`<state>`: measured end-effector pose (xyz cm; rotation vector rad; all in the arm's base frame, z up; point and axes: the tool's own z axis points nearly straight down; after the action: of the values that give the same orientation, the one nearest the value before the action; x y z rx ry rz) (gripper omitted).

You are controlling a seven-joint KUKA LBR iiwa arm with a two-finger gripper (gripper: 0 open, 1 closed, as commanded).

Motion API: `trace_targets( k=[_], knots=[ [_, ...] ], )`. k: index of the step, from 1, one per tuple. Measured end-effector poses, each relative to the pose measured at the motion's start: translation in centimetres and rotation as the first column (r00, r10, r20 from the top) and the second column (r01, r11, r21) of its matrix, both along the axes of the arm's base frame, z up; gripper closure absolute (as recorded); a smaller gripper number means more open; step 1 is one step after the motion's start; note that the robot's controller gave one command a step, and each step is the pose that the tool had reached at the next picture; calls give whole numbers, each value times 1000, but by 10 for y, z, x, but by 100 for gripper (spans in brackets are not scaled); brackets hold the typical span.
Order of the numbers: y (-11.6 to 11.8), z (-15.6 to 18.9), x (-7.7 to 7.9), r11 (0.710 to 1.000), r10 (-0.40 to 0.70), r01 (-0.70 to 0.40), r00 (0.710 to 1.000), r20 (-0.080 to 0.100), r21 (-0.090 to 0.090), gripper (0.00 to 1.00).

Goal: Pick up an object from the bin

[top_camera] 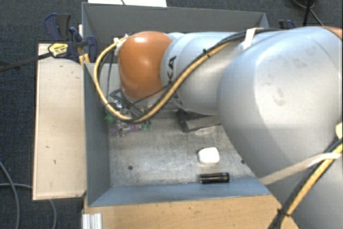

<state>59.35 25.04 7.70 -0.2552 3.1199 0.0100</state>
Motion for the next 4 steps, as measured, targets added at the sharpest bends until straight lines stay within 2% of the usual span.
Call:
trace_targets(
  k=[1,2,3,4],
  knots=[
    [-36,199,-40,990,140,-140,990,1,-5,100],
    [-36,195,-42,990,139,-139,990,-7,-6,100],
    [-40,151,-39,992,124,-124,992,0,-4,100],
    [-47,95,-28,974,228,-228,974,-9,-6,0]
  ],
)
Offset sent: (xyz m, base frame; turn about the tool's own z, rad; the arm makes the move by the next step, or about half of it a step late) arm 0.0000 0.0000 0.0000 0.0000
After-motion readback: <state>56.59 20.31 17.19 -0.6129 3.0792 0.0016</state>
